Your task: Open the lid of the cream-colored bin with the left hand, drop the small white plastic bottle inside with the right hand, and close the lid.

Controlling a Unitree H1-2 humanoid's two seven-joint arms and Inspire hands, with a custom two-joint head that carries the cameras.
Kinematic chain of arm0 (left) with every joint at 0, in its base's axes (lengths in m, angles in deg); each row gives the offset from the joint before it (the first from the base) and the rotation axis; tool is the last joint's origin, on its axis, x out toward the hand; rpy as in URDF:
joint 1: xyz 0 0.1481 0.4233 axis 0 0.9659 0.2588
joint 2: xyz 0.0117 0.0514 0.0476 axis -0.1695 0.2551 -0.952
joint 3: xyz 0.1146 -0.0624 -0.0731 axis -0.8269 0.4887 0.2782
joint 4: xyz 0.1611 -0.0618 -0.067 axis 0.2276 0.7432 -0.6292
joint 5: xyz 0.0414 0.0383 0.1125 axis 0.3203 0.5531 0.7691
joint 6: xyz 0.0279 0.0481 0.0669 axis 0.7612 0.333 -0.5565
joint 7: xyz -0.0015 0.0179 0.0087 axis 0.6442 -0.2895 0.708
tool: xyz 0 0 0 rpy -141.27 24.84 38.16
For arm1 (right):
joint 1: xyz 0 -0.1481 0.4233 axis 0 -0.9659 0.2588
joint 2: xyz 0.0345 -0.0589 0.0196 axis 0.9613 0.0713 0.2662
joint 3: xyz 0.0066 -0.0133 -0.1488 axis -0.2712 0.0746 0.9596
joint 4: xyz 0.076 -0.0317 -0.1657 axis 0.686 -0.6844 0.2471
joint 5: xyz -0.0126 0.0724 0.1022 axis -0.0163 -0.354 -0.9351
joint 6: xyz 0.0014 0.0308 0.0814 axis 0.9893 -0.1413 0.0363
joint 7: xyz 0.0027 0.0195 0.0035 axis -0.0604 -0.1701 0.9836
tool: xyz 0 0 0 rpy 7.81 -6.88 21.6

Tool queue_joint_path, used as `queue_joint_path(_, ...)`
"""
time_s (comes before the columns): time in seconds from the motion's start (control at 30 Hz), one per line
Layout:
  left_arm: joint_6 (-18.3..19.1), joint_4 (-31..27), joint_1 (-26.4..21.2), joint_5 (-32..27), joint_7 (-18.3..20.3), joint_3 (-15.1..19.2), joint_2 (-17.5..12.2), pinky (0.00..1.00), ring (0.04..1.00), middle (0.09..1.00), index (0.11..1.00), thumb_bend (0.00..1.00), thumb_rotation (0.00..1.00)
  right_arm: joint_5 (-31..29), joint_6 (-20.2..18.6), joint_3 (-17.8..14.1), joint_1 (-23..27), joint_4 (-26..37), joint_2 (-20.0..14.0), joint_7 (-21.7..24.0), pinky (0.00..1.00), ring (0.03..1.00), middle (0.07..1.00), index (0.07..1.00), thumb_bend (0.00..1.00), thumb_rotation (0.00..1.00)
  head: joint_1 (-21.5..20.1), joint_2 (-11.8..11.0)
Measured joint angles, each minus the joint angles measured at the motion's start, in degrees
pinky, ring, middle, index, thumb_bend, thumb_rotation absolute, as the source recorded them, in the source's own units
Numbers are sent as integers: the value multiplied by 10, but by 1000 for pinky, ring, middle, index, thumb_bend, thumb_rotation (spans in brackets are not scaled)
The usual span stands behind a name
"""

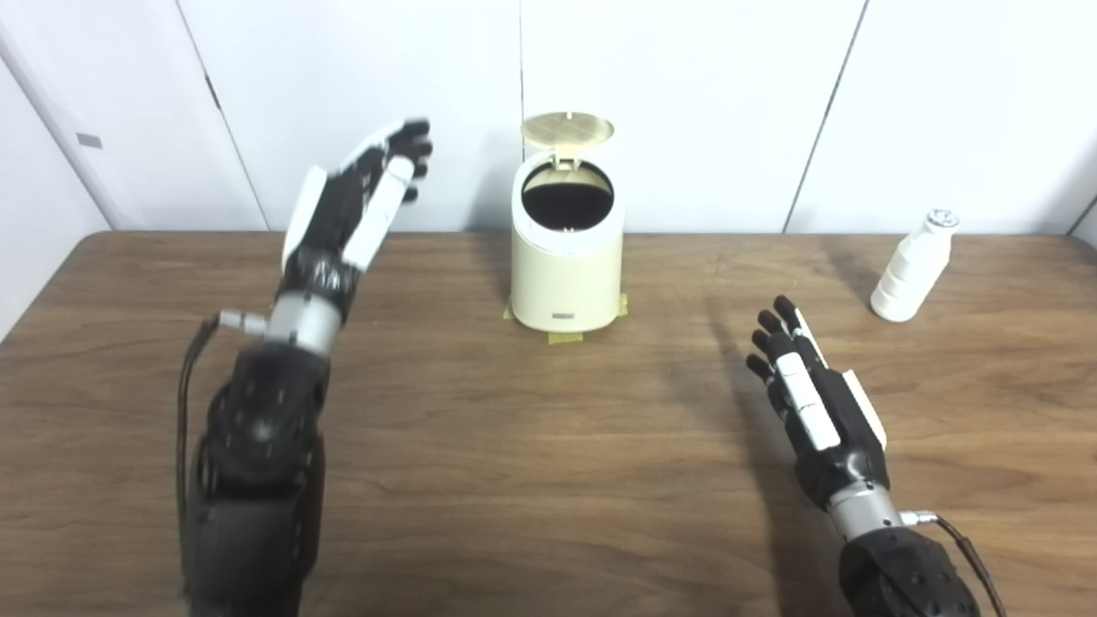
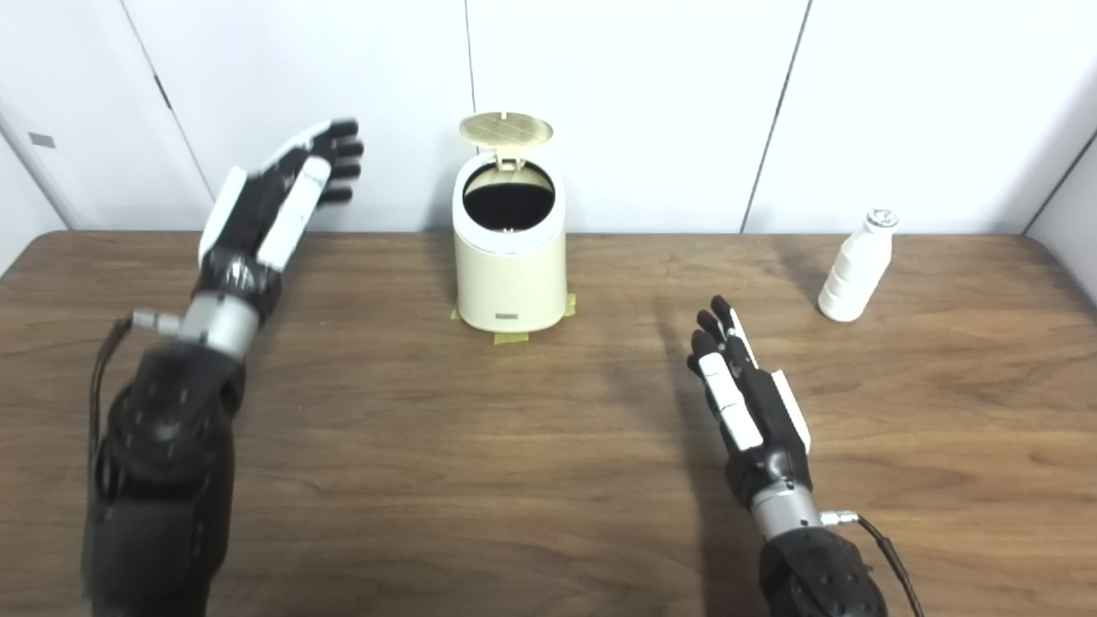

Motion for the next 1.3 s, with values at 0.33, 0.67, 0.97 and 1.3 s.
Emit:
queue_joint_path(0.33, -56, -1, 104, -68, -26, 24, 32, 865, 894, 910, 935, 496, 878, 1, 1, -17, -4, 12, -3, -5, 874, 936, 965, 977, 622, 578, -13, 4)
queue_joint_path(0.67, -98, 29, 168, -100, -36, 21, 47, 881, 908, 922, 938, 497, 850, -4, 48, -58, -1, -24, -41, -5, 826, 916, 956, 943, 719, 434, -37, 4)
queue_joint_path(0.97, -102, 32, 175, -114, -37, 16, 45, 908, 914, 925, 948, 472, 883, 59, 41, -67, 5, 17, -51, -46, 763, 863, 897, 890, 731, 297, -120, -9)
queue_joint_path(1.3, -107, 33, 180, -135, -34, 26, 9, 971, 956, 955, 969, 435, 948, 117, -18, -78, 17, 39, -62, -62, 801, 836, 874, 886, 758, 322, -206, -22)
